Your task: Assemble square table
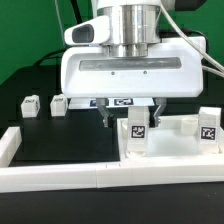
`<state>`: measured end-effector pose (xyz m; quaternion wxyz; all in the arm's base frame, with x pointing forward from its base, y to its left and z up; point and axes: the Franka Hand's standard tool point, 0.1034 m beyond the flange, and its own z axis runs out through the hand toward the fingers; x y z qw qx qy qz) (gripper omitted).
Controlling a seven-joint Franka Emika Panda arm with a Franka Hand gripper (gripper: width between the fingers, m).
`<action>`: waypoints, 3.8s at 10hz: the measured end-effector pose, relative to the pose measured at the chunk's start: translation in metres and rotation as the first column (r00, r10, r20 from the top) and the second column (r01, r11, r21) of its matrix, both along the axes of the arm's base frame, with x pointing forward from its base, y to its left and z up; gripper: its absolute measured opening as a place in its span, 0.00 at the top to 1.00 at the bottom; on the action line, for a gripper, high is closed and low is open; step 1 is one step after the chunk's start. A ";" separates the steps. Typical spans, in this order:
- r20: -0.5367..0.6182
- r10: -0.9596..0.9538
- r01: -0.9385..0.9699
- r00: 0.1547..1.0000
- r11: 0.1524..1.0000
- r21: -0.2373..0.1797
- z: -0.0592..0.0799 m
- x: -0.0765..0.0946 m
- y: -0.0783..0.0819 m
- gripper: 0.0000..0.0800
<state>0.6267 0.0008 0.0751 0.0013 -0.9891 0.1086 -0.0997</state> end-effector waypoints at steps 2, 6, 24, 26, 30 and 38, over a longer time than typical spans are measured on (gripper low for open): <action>0.001 -0.124 0.124 0.992 0.992 0.031 0.000 0.000 0.002 0.64; -0.043 -0.488 0.489 0.872 0.866 0.101 -0.002 -0.002 0.004 0.64; -0.105 -0.085 0.092 0.991 0.994 0.062 0.002 0.001 0.016 0.19; -0.108 -0.104 0.112 0.989 0.992 0.064 0.001 0.000 0.016 0.19; -0.119 -0.285 0.295 0.951 0.952 0.075 -0.001 -0.001 0.011 0.63; -0.338 -0.916 0.974 0.214 0.172 0.151 -0.003 -0.001 0.003 0.63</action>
Offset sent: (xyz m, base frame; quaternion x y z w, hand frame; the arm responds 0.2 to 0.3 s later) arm 0.0000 0.0000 0.0000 0.0000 0.0000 0.1938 0.9810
